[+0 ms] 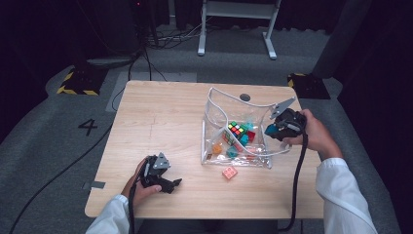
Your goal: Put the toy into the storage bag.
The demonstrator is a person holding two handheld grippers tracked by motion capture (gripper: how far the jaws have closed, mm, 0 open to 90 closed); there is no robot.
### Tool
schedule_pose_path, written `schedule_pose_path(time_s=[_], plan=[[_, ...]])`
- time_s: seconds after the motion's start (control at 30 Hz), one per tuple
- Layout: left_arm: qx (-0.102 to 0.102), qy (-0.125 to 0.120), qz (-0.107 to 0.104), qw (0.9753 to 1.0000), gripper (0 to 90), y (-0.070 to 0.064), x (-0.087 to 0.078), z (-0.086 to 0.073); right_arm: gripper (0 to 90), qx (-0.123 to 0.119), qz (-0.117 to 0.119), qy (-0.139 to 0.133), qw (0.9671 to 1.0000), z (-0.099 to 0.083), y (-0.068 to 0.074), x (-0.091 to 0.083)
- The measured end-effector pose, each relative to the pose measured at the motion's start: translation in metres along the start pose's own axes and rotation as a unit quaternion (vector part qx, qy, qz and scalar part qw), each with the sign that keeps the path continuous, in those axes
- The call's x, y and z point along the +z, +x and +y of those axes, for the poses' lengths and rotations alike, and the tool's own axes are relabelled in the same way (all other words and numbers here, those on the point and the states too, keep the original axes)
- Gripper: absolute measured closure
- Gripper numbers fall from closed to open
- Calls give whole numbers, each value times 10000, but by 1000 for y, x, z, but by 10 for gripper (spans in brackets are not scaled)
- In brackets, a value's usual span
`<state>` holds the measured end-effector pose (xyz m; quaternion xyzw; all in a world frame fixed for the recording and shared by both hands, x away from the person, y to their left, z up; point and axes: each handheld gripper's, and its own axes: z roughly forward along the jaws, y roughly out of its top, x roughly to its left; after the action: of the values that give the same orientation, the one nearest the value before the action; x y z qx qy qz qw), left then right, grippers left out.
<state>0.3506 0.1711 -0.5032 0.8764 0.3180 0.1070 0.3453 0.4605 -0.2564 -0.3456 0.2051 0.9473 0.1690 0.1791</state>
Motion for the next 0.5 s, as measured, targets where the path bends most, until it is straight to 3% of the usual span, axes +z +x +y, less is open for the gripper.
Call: schedule_pose_path(time_s=[0.3,0.5], plan=[[-2,-1,-2,10000,102,0,0,0,589,-40,-140,-139,9998,-9,-1,-10],[-2,0,-1,10000,102,0,0,0,588,45,-123,-455,9989,-10,-3,-18]])
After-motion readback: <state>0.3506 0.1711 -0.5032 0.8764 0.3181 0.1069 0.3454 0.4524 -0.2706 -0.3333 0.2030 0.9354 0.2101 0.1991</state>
